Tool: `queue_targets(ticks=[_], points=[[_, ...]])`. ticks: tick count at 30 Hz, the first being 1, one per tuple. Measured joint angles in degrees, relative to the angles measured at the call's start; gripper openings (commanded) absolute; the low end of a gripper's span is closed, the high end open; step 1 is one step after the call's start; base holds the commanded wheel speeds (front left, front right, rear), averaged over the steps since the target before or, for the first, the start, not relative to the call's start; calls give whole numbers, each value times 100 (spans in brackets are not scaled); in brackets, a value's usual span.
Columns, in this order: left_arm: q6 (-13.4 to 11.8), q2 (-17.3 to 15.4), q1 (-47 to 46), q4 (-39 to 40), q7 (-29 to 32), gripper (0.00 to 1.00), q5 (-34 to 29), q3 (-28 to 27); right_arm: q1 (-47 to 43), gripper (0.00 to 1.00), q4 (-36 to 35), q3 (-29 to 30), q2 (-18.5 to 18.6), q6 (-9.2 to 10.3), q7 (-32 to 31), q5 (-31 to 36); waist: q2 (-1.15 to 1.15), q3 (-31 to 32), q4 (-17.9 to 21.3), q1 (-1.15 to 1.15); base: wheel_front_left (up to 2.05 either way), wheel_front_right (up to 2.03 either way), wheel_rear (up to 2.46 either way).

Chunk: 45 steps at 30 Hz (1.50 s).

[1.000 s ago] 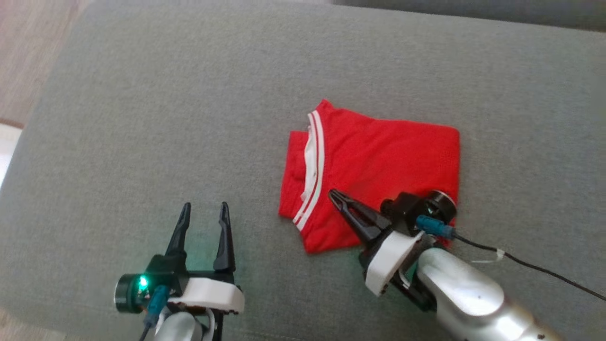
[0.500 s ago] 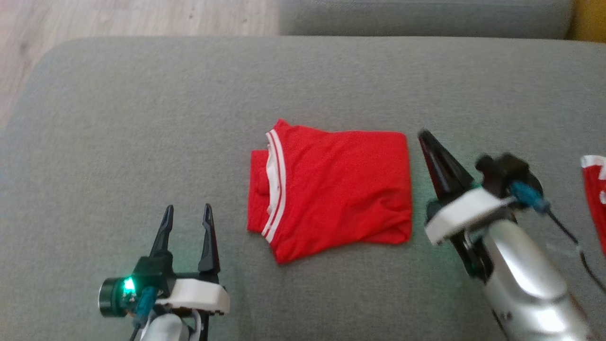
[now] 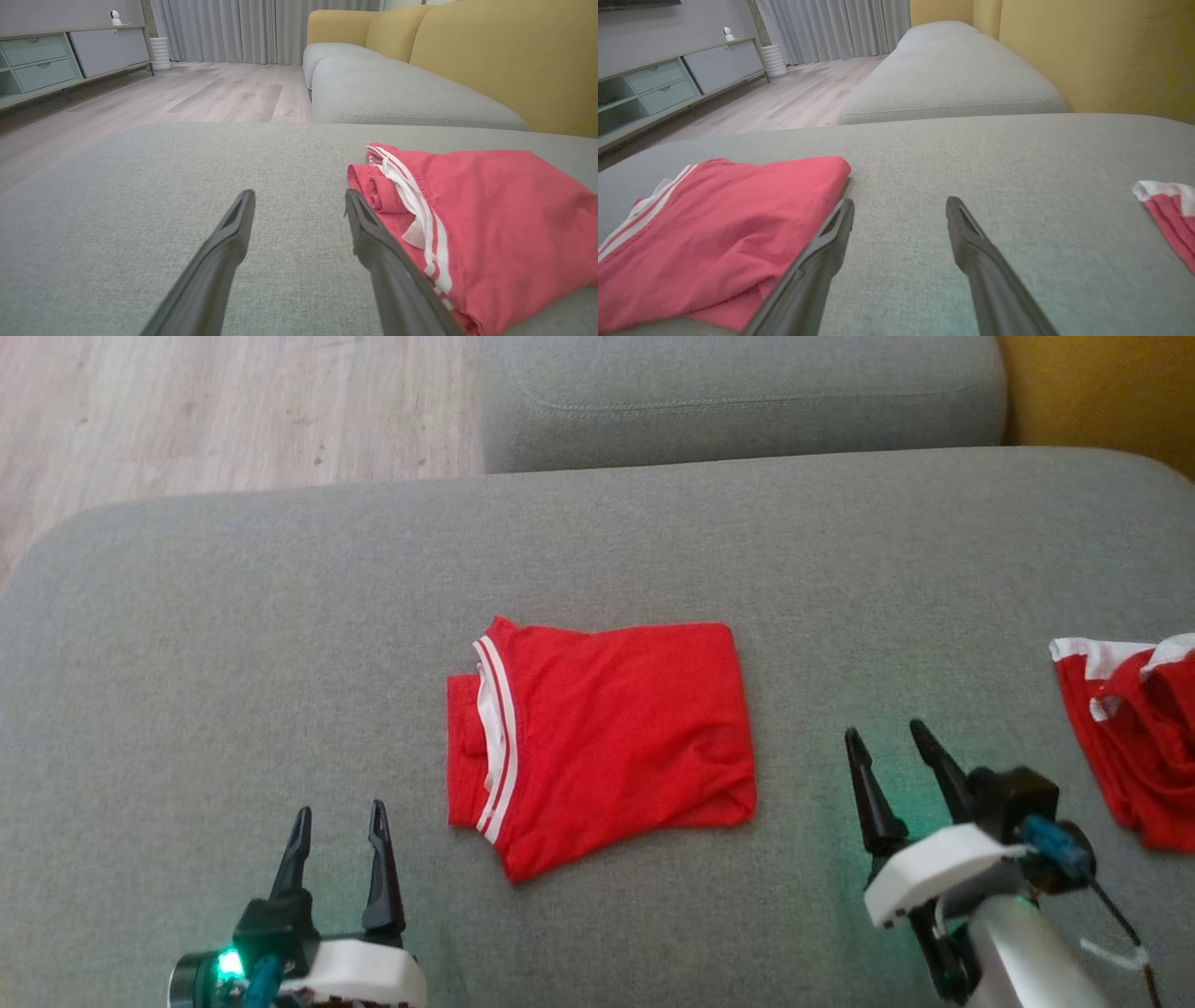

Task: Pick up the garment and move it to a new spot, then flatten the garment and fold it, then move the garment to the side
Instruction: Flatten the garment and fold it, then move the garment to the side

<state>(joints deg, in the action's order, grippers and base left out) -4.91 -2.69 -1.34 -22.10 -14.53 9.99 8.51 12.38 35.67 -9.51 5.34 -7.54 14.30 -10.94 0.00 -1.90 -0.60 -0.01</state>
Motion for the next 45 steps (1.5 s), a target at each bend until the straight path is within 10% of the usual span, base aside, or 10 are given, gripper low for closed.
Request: queue_targets(ticks=[20, 30, 33, 45], points=[[45, -1, -84, 51, 0, 100, -49, 264, 561, 100, 333, -438, -152, 0, 0, -216, 0, -446, -102, 1, 0, 0, 0], [30, 3, -589, 69, 0, 100, -31, 680, 1409, 100, 1591, -964, -153, 0, 22, -543, 0, -982, -596, 2, 0, 0, 0], [-12, 0, -589, 67, 0, 100, -22, 676, 1519, 0, 1736, -1185, -126, 1, 126, -829, 0, -1056, -680, 1, 0, 0, 0], [90, -1, -544, 29, 0, 100, -98, 432, 1274, 0, 1645, -840, -254, 0, 55, -666, 0, -840, 258, 1, 0, 0, 0]])
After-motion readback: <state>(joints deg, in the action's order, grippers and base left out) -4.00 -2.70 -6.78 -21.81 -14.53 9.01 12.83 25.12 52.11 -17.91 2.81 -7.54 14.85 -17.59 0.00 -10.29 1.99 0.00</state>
